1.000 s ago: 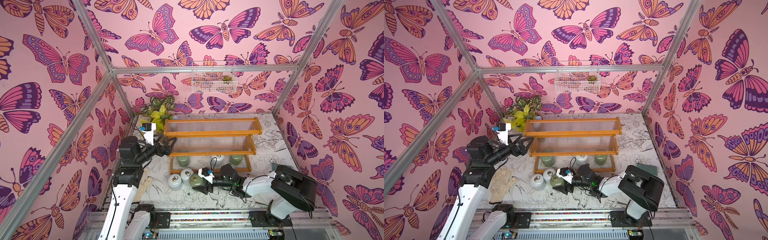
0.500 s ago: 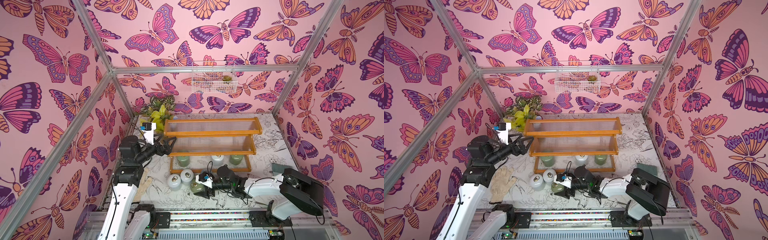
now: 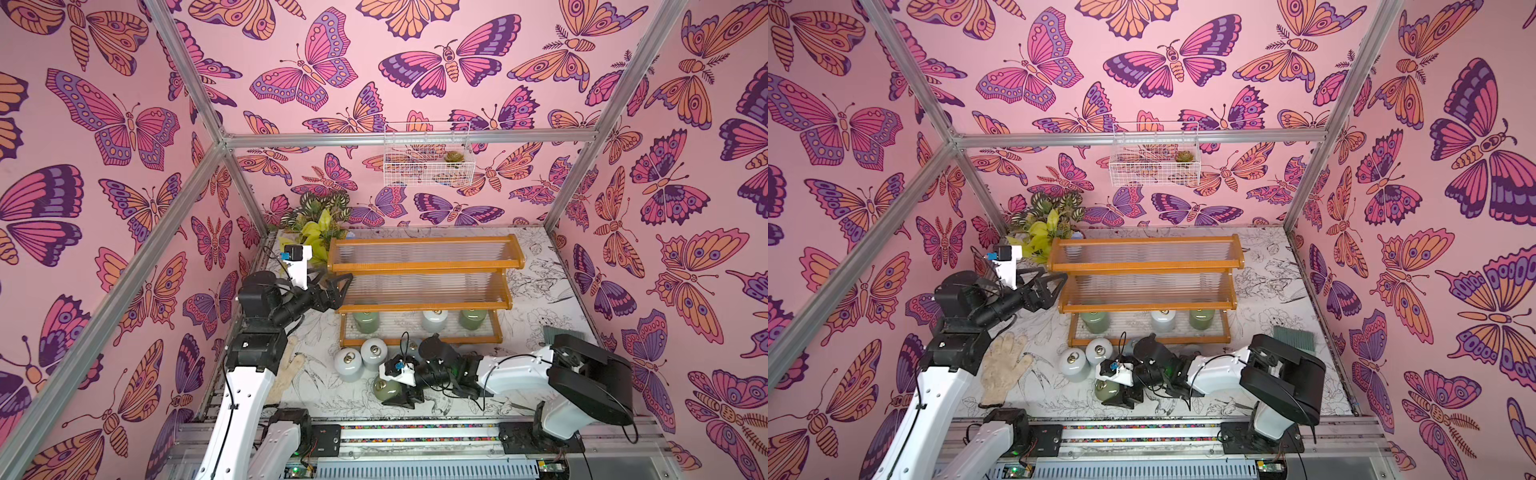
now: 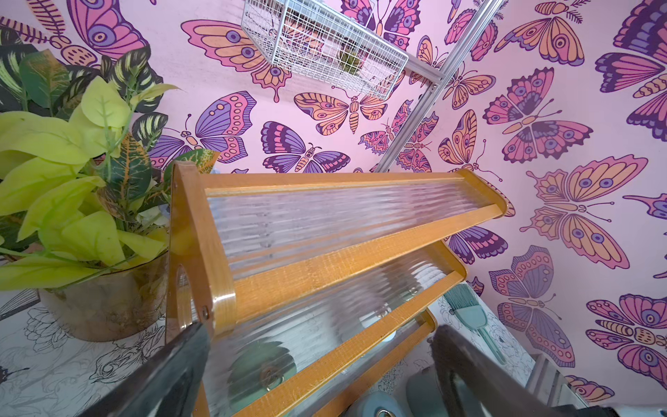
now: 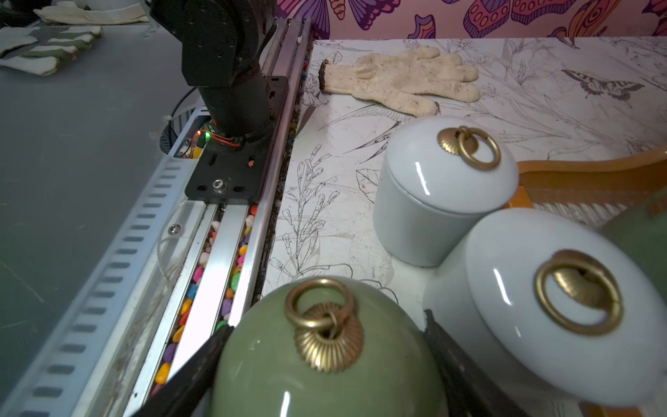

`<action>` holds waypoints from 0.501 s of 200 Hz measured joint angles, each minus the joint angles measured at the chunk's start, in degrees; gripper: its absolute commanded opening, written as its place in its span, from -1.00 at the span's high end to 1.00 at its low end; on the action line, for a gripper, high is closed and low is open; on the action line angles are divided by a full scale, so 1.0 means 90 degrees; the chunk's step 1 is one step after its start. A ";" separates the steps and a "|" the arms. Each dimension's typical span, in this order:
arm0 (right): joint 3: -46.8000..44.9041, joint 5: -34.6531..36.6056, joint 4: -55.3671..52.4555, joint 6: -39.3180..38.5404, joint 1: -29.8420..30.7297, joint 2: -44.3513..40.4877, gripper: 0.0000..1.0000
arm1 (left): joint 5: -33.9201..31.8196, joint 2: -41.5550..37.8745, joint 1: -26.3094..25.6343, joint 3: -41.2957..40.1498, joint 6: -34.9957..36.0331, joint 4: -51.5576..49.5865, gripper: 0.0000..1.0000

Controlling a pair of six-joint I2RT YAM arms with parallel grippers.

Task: Remove the tea canisters from the shelf
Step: Place the tea canister at the center of the board.

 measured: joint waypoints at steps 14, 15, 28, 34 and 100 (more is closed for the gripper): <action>0.0044 -0.0010 0.0340 0.0017 0.0036 0.0245 0.08 | 0.0000 -0.0002 0.0000 0.0000 -0.0015 0.0000 -0.98; 0.0049 -0.0012 0.0376 0.0024 0.0041 0.0272 0.08 | 0.0000 0.0000 0.0000 0.0000 -0.0017 0.0000 -0.98; 0.0080 -0.0012 0.0731 0.0095 0.0041 0.0493 0.08 | 0.0002 -0.0002 0.0000 0.0000 -0.0022 0.0000 -0.98; 0.0112 0.0005 0.0874 0.0124 0.0041 0.0585 0.07 | 0.0002 -0.0002 0.0000 0.0000 -0.0024 0.0000 -0.98; 0.0170 0.0160 0.2399 0.0357 0.0049 0.1396 -0.14 | 0.0002 0.0007 0.0000 0.0000 -0.0034 0.0000 -0.98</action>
